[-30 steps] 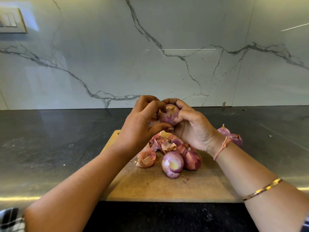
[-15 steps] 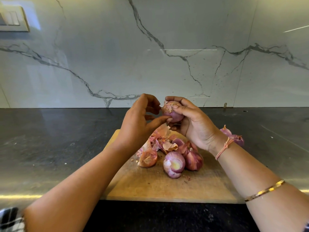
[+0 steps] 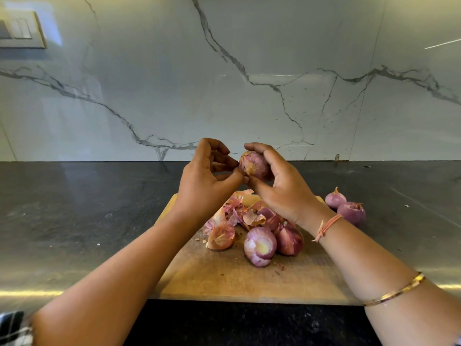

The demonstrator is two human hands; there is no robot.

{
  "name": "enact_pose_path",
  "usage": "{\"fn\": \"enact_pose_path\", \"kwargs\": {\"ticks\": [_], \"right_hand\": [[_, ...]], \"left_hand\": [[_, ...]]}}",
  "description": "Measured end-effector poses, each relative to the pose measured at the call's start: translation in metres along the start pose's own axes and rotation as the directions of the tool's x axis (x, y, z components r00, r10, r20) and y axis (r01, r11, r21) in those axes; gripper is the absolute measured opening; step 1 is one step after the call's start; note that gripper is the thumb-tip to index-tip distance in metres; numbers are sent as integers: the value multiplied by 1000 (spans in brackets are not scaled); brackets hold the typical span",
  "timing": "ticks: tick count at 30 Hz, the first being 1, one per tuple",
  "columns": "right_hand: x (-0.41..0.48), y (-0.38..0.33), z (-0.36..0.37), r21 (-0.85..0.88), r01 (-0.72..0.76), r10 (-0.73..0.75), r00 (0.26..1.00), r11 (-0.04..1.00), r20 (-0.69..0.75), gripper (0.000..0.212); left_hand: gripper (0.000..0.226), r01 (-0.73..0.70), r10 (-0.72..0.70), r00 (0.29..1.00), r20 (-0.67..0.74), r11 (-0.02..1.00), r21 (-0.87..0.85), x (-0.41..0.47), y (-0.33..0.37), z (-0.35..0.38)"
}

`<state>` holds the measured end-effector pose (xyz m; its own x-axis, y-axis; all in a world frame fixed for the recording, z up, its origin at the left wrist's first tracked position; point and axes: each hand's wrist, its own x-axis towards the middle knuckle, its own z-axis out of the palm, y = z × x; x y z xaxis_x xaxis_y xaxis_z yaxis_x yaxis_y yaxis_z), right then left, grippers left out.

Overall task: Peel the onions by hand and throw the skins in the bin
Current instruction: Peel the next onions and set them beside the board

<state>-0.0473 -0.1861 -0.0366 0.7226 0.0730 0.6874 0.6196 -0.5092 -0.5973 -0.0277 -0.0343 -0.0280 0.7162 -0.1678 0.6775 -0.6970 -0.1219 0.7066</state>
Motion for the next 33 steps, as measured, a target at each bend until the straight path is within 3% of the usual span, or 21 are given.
{"fn": "enact_pose_path", "kwargs": {"ticks": [5,11,18,26,33], "right_hand": [[-1,2,1,-154,120,-118,993,981,19,55],[-1,0,2,-158,135,-132,991,978,27,53],[1,-2,0,67,-7,6,1000,998,13,44],[3,-1,-6,417,-190,158,981,889,110,36],[4,0,-8,477,-270,221,963,836,156,29]], "left_hand": [[33,13,-12,1000,-22,999,33,-1,2,1],[35,39,-39,999,-16,998,47,-1,3,1],[40,60,-57,997,-53,996,60,2,-3,1],[39,87,-85,995,-42,995,50,4,-5,0],[36,64,-61,998,-28,994,88,3,-6,0]]}}
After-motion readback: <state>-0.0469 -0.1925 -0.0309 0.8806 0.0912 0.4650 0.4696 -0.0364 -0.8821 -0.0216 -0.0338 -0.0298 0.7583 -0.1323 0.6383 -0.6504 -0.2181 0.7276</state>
